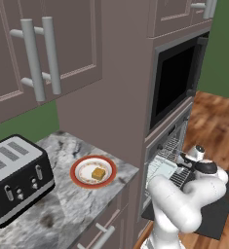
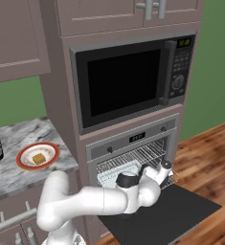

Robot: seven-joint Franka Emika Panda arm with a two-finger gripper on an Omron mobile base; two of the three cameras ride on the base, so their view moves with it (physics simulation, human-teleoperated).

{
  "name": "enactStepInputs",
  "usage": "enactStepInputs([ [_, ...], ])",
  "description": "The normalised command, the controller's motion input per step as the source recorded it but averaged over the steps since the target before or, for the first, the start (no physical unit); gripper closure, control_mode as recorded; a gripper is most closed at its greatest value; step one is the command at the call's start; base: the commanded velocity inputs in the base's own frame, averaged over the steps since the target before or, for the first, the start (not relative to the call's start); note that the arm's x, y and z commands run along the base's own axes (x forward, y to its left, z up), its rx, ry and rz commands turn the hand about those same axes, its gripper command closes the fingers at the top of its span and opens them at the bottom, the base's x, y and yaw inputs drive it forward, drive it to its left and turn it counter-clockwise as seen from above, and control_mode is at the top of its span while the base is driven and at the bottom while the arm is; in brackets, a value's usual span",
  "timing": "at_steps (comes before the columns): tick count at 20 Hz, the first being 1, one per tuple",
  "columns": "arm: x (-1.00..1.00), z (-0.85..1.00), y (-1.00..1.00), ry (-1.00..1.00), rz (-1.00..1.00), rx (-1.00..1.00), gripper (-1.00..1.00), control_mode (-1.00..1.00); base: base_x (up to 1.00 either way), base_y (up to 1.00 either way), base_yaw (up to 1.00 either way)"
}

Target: Take the baked cake out of the oven and place it on the plate for cooling. Then close the oven door.

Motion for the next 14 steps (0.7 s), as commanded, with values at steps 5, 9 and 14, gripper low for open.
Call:
enactStepInputs([
  [5,0.0,-1.0,0.59,0.0,0.0,0.4,1.0,-1.0,0.0,0.0,0.0],
  [9,0.0,-1.0,0.5,-0.02,0.0,0.35,1.0,-1.0,0.0,0.0,0.0],
  [14,0.0,-1.0,0.34,-0.08,0.0,0.3,1.0,-1.0,0.0,0.0,0.0],
])
